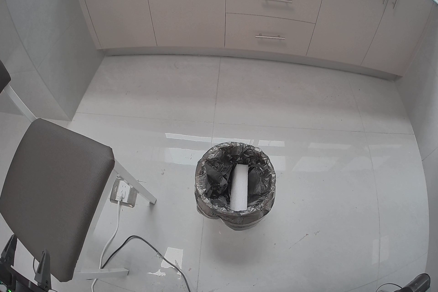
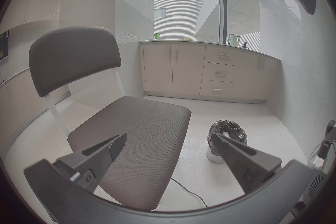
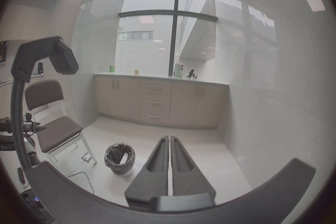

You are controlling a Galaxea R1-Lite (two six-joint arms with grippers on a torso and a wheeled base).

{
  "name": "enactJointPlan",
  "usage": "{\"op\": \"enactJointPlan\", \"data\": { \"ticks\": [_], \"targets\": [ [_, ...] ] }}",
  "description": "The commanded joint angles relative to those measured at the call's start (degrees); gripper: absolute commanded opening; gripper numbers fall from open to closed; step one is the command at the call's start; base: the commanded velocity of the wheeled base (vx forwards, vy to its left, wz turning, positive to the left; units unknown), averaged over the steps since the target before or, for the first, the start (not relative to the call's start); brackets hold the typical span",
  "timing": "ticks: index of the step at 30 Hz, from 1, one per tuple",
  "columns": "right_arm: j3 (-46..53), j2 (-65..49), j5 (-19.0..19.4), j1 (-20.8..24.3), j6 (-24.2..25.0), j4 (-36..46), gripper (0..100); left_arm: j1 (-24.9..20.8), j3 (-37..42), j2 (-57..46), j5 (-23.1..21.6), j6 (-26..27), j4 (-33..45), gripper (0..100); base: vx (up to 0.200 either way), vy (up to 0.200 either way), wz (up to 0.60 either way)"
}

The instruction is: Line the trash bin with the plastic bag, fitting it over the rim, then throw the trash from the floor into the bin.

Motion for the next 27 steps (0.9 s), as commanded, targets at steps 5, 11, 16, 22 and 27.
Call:
{"op": "enactJointPlan", "data": {
  "ticks": [5,11,16,22,27],
  "targets": [
    [65.5,-2.0,2.2,0.3,1.9,-60.0,0,0.0,0.3,-0.9,3.0,0.2,-0.1,100,0.000,0.000,0.00],
    [74.4,-1.9,1.1,0.3,3.3,-63.9,0,0.0,0.2,-0.9,2.9,0.0,0.0,100,0.000,0.000,0.00],
    [74.4,-1.9,1.5,0.2,7.1,-61.5,0,0.0,0.3,-0.9,3.0,0.0,0.0,100,0.000,0.000,0.00],
    [74.4,-1.9,4.5,0.2,4.1,-59.4,0,0.0,0.3,-0.9,3.0,0.0,-0.1,100,0.000,0.000,0.00],
    [74.4,-1.9,4.4,0.3,4.9,-59.2,0,0.0,0.2,-0.9,3.1,-1.0,-0.1,100,0.000,0.000,0.00]
  ]
}}
